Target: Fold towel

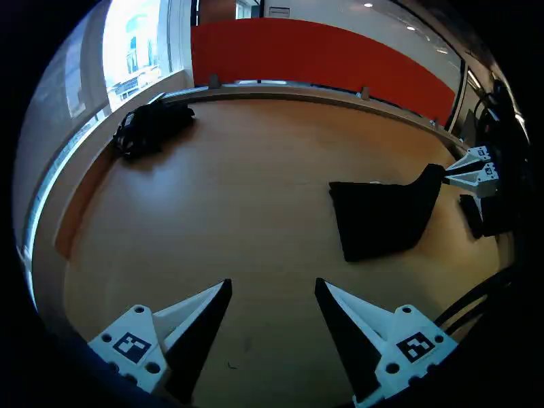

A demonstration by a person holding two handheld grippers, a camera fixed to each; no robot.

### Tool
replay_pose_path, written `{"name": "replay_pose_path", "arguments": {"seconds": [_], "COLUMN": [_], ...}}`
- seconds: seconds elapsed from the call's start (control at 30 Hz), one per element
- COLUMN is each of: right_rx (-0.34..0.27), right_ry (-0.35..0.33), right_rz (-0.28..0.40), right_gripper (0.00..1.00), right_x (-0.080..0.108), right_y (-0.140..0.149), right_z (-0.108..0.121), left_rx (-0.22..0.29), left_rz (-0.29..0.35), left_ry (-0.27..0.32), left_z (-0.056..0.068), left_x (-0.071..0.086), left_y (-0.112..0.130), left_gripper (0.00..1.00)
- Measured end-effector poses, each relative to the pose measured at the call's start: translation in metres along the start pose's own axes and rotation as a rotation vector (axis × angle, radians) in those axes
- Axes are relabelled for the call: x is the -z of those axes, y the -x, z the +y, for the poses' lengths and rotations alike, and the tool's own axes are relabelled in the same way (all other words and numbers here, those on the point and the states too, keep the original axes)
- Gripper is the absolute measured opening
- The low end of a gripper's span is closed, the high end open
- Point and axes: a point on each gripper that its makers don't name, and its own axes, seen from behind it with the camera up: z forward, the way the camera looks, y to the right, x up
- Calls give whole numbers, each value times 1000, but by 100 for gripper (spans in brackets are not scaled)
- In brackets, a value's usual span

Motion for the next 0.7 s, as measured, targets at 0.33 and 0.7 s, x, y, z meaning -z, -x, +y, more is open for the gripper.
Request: {"name": "replay_pose_path", "arguments": {"seconds": [0.33, 0.7], "right_rx": [135, 228], "right_ry": [-99, -272], "right_rz": [-15, -68], "right_gripper": [3, 3], "right_x": [-28, -82], "right_y": [-35, -43], "right_z": [-28, -97], "left_rx": [66, 140], "left_rz": [25, 36], "left_ry": [-7, -49], "left_z": [-8, -20], "left_x": [13, 24], "left_y": [0, 14], "left_gripper": [90, 90]}}
